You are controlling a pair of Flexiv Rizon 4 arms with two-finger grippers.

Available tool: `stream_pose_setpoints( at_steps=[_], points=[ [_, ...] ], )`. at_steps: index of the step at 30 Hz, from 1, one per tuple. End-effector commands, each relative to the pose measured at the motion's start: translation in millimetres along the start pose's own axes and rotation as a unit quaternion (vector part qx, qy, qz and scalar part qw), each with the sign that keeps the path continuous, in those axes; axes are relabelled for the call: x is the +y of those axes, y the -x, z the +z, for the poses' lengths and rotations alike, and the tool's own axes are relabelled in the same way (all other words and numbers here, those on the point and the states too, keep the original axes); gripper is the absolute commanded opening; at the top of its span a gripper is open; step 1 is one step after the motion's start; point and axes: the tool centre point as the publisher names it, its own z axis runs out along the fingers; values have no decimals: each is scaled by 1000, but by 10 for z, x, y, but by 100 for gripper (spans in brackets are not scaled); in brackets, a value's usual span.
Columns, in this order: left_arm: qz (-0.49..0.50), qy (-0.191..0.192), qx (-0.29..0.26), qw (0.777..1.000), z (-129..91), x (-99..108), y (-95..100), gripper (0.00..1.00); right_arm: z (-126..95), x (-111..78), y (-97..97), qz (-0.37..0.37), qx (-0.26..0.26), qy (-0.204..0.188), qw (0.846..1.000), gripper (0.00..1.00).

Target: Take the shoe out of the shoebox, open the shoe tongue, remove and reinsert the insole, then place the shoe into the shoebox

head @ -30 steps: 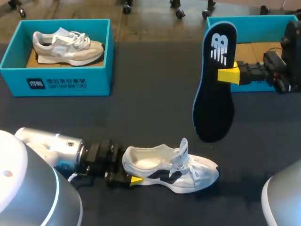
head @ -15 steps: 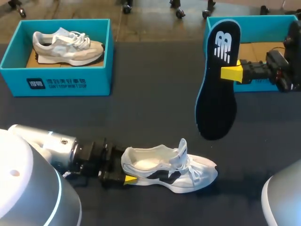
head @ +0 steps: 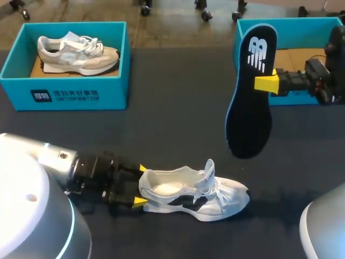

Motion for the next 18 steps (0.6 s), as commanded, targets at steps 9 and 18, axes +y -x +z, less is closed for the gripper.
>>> stream_pose_setpoints(
  at_steps=[9, 18],
  points=[
    [-21, 97, 15, 995, -247, -138, -47, 100, 50, -16, 103, 3, 1, 0, 1000, 0],
    [31, 161, 16, 986, -320, -132, -57, 100, 50, -16, 103, 3, 1, 0, 1000, 0]
  ],
)
